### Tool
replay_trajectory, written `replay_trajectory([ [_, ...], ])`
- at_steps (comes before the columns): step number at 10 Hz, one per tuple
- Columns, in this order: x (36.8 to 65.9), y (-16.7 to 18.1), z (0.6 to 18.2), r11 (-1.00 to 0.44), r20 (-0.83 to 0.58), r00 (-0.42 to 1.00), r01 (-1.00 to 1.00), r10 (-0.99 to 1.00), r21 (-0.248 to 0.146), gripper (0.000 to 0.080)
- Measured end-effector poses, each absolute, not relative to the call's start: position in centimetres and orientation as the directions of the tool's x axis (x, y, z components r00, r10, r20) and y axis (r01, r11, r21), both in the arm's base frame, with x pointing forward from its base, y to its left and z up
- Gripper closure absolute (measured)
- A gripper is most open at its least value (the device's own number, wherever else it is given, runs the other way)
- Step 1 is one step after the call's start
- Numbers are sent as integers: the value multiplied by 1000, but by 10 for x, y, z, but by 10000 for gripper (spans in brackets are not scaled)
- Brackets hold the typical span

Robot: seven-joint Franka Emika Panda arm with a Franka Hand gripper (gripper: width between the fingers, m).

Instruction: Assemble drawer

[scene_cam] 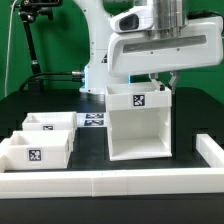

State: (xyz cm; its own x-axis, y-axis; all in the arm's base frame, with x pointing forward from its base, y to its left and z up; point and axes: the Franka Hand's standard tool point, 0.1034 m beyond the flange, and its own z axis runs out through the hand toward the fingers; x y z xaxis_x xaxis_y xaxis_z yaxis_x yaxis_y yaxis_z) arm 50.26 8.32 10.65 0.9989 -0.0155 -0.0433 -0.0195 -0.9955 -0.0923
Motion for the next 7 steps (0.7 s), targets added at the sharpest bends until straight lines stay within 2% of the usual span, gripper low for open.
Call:
replay_trajectory([
  [4,504,82,105,-956,-67,959,-281,-277,-81,761],
  [7,512,79,105,-924,-69,927,-374,-369,-84,761],
])
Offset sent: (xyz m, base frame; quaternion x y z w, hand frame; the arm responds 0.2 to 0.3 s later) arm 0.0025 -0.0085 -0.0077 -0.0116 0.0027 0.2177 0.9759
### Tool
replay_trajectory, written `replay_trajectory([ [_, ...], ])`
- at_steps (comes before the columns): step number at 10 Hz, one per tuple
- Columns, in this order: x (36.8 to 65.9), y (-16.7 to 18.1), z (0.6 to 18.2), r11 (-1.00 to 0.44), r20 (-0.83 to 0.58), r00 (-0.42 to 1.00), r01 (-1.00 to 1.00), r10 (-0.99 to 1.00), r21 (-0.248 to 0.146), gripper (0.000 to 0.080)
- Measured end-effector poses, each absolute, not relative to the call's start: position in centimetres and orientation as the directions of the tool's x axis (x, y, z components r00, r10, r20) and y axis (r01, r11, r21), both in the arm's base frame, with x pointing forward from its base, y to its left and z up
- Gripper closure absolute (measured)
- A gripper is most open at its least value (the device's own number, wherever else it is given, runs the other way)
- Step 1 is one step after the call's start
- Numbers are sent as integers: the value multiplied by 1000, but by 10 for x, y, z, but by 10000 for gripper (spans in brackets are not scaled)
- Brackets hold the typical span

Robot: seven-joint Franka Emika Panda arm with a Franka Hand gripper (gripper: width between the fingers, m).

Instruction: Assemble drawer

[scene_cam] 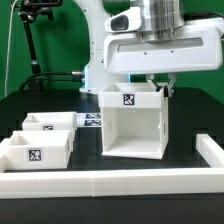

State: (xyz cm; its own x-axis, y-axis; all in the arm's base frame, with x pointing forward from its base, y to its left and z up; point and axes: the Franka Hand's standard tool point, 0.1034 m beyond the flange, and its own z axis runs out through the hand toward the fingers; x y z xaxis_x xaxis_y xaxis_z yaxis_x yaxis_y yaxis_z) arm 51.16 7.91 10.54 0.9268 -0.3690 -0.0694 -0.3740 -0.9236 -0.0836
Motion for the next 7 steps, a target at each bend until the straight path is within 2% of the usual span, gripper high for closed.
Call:
replay_trajectory([
  [7,512,79,105,-928,-69,931,-364,-359,-84,761],
])
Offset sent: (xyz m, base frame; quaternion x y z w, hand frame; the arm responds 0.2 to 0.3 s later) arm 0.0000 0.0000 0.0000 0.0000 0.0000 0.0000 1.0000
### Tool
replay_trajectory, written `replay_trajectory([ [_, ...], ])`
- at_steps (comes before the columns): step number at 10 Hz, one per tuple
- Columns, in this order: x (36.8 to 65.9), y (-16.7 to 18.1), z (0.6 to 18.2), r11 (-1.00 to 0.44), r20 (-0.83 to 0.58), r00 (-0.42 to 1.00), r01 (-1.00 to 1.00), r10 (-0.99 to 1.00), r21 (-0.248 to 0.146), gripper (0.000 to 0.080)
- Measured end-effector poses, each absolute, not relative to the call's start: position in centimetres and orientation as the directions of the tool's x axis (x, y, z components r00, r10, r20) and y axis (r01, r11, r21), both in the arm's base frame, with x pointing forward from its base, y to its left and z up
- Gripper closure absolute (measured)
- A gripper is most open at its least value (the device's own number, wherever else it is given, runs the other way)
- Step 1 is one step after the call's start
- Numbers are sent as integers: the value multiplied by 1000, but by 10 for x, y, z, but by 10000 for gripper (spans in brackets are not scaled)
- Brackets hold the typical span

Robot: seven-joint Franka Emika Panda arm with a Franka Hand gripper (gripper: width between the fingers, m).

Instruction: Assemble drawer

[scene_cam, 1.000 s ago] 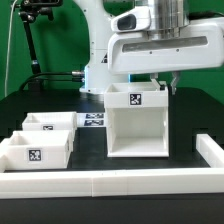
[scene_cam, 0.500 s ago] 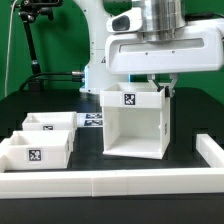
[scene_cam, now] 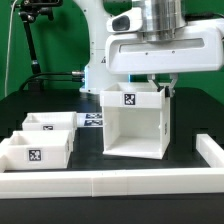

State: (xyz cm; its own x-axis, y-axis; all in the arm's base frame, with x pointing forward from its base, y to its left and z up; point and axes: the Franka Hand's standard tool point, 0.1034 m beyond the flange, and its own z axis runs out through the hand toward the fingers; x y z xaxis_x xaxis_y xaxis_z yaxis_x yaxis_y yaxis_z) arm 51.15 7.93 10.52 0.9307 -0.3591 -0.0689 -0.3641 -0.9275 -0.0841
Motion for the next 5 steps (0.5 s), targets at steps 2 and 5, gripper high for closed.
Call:
replay_trajectory([
  [2,512,79,105,-928,-69,931,-364,-359,-84,761],
  [5,512,79,105,-928,-69,931,-364,-359,-84,761],
])
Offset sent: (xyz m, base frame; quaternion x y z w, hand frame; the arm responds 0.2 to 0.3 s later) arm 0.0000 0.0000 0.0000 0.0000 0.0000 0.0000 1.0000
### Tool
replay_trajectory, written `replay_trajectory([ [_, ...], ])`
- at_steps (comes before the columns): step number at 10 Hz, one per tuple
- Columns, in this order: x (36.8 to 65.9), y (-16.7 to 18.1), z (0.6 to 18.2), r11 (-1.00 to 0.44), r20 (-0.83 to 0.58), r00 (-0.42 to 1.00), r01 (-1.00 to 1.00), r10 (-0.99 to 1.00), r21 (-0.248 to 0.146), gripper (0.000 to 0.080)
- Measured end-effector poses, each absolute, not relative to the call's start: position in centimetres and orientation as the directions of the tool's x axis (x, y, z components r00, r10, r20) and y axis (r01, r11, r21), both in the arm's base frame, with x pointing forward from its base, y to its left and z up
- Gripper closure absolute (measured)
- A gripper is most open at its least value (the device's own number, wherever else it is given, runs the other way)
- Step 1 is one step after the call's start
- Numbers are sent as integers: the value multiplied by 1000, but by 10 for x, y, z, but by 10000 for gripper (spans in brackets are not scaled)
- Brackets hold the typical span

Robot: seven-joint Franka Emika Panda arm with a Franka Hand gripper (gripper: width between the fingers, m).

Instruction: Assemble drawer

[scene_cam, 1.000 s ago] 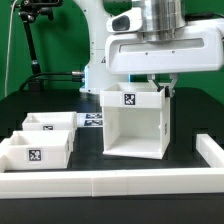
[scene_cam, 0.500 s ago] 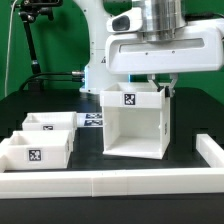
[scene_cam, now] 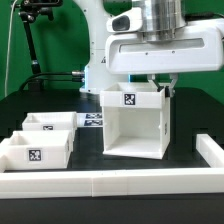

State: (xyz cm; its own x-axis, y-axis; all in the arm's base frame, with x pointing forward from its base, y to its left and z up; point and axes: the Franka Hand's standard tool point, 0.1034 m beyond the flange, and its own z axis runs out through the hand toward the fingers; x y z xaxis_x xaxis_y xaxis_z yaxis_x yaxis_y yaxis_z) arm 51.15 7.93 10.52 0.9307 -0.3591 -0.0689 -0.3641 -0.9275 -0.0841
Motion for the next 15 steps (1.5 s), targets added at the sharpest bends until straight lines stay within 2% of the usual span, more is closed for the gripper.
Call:
replay_trajectory([
  [10,516,74,104,-919,-68,922,-386,-381,-83,761],
  [13,534,69,103,-807,-71,811,-585,-581,-79,761],
  [15,533,73,103,-728,-85,731,-682,-677,-74,761],
])
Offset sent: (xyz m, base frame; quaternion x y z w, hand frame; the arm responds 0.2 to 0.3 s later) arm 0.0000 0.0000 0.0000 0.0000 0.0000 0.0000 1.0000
